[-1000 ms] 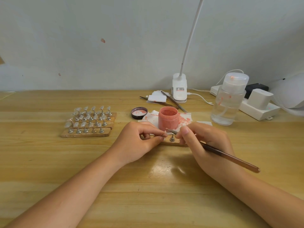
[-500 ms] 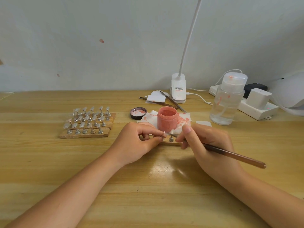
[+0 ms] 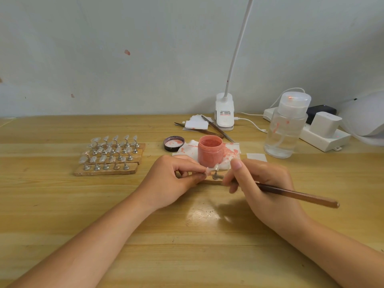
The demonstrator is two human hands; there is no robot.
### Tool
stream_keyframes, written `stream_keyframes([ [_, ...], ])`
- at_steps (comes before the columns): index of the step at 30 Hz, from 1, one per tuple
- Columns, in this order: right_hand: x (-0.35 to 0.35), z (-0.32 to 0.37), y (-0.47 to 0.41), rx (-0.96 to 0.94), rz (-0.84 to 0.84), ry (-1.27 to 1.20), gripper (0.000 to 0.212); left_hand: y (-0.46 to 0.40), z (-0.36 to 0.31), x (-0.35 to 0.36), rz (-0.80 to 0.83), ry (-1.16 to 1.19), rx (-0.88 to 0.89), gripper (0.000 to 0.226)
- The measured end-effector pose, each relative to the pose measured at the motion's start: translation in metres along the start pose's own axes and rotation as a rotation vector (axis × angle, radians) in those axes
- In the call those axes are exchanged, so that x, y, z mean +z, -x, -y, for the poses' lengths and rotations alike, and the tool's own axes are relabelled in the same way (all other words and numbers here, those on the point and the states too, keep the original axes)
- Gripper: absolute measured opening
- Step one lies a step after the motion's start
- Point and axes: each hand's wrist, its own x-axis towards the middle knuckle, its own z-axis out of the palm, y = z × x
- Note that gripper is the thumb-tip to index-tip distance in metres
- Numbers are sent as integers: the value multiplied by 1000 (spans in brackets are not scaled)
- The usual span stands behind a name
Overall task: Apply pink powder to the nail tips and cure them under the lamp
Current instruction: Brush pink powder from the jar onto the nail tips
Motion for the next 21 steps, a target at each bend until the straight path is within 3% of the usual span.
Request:
stream_keyframes([
  [17,-1,0,-1,-4,-40,25,40,-1,-2,3,-34,56,-18,20],
  [21,-1,1,0,51,19,-20,41,0,-3,2,-29,62,-26,21],
])
